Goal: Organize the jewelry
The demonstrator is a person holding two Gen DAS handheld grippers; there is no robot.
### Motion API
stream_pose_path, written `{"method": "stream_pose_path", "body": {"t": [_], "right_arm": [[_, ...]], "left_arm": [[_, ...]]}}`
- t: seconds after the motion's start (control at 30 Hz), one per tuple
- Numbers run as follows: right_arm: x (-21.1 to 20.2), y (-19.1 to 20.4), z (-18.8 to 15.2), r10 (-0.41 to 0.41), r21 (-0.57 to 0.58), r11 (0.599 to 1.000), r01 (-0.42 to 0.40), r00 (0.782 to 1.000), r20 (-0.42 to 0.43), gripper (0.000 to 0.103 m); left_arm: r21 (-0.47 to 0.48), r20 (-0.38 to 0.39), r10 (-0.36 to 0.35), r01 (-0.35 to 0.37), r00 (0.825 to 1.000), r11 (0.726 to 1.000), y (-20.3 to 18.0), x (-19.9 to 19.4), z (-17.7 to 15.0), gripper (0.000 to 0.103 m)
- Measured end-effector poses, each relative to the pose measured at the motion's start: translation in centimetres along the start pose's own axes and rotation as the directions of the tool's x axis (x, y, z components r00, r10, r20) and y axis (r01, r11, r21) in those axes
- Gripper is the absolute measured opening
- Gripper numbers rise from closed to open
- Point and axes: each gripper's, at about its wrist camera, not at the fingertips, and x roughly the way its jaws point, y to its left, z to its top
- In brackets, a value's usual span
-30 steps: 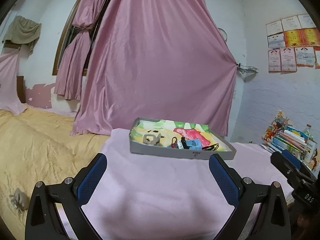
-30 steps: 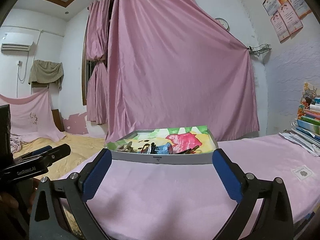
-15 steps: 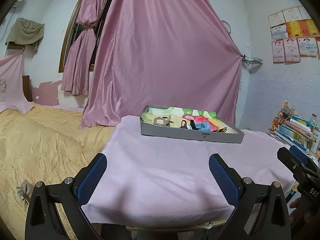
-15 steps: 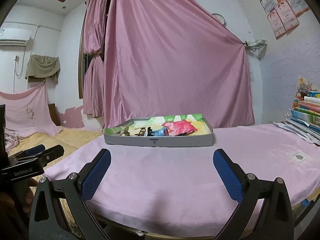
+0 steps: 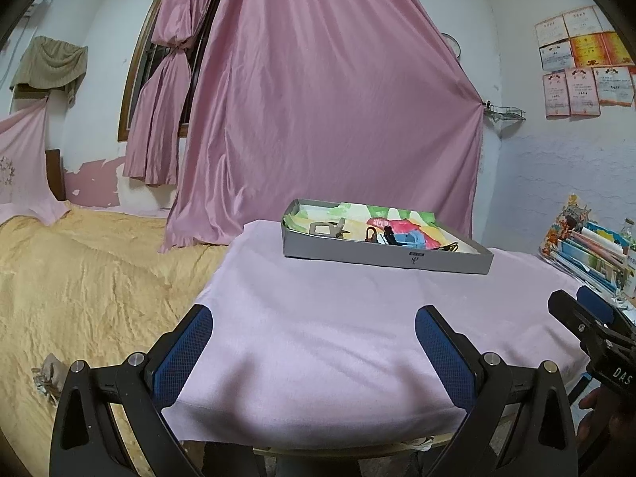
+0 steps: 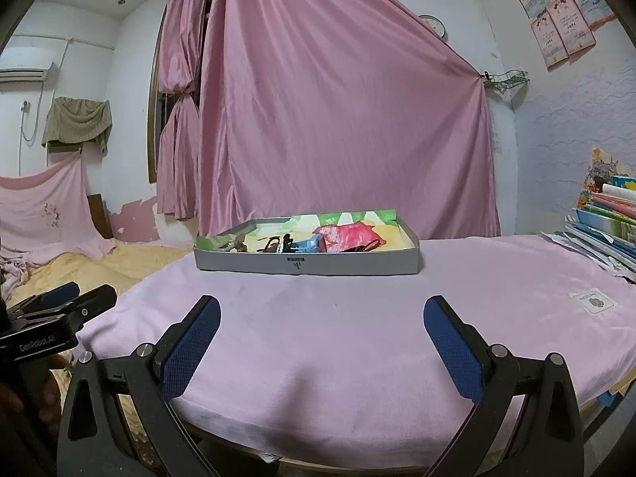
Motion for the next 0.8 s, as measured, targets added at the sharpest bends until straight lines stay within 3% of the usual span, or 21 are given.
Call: {"method": "stream_pose_path", "body": {"t": [0.8], "right_arm": [[0.50, -0.15, -0.04, -0.008, 0.007, 1.000, 0.008, 1.000, -0.011, 0.101]], "left_arm": [[0.016, -0.001, 0.000, 0.000, 1.000, 1.000, -0.34, 0.39, -0.02, 0.102]]}}
